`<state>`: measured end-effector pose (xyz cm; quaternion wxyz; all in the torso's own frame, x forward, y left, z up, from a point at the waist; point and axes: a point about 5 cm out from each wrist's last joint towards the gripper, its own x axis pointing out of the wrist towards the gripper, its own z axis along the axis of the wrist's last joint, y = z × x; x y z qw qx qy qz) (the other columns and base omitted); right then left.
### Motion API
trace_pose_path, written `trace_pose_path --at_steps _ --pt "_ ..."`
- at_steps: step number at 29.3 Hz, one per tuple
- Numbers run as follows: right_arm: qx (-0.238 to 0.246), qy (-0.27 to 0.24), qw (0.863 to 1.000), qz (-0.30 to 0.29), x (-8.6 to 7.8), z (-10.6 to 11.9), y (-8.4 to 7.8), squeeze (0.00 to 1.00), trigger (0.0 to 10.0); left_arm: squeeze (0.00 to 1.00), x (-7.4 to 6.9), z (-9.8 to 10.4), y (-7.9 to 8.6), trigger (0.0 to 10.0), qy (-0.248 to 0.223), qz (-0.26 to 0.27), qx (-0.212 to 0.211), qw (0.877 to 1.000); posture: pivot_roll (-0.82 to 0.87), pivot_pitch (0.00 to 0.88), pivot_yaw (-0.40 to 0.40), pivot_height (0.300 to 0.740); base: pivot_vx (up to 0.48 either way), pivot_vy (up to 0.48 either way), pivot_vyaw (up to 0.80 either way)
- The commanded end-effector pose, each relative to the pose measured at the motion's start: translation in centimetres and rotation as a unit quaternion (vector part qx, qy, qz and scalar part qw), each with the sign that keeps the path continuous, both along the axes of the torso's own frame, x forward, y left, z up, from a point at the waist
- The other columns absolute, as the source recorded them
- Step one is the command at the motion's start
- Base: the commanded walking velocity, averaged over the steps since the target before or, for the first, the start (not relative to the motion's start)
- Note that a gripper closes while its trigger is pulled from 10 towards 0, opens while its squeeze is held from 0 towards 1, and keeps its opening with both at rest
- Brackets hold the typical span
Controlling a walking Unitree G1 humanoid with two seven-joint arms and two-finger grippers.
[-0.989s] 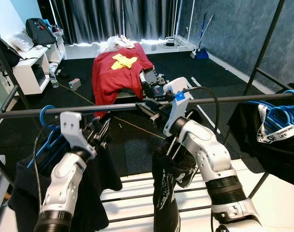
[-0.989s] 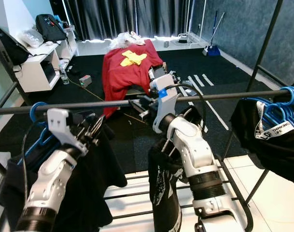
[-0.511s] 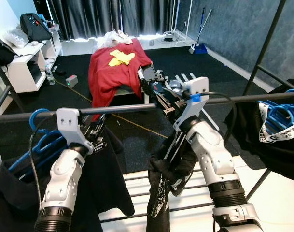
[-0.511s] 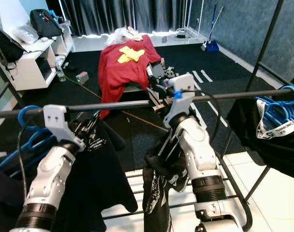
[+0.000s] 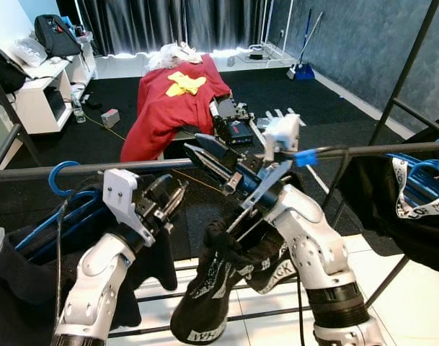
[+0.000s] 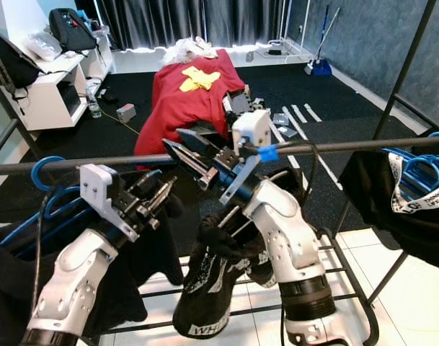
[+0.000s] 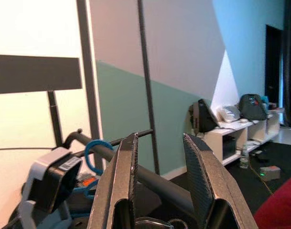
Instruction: Hang hanger
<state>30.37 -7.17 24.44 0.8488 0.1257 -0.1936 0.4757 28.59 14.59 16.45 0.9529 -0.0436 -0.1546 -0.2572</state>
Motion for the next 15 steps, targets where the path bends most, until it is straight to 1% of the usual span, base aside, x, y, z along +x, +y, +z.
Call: trace_pose_path --at_steps 1,3,8,14,15 --pt "0.016 -0.004 1.0 -0.024 0.53 0.43 -0.55 0.0 10.0 0.0 -0.04 -0.44 0.02 10.0 0.013 0.004 -0.003 1.0 0.05 0.0 -0.004 0.74 0.0 0.0 0.0" --pt "0.021 -0.012 0.999 -0.03 0.73 0.83 -0.74 0.0 10.0 0.0 -0.13 -0.38 -0.06 10.0 0.014 0.004 -0.014 1.0 0.04 0.0 0.004 0.74 0.0 0.0 0.0" --pt "0.017 -0.011 1.0 -0.022 0.45 0.83 -0.76 0.0 10.0 0.0 -0.09 -0.03 -0.5 10.0 0.015 -0.007 -0.012 1.0 0.03 0.0 0.001 0.74 0.0 0.0 0.0" --pt "0.008 -0.007 1.0 -0.02 0.33 0.57 -0.54 0.0 10.0 0.0 -0.01 -0.23 -0.75 10.0 0.019 -0.012 -0.009 1.0 0.02 0.0 0.002 0.74 0.0 0.0 0.0" --pt "0.007 -0.007 1.0 -0.02 0.33 0.55 -0.5 0.0 10.0 0.0 -0.03 -0.24 -0.84 10.0 0.019 -0.015 -0.009 1.0 0.02 0.0 0.003 0.74 -0.262 0.0 0.0"
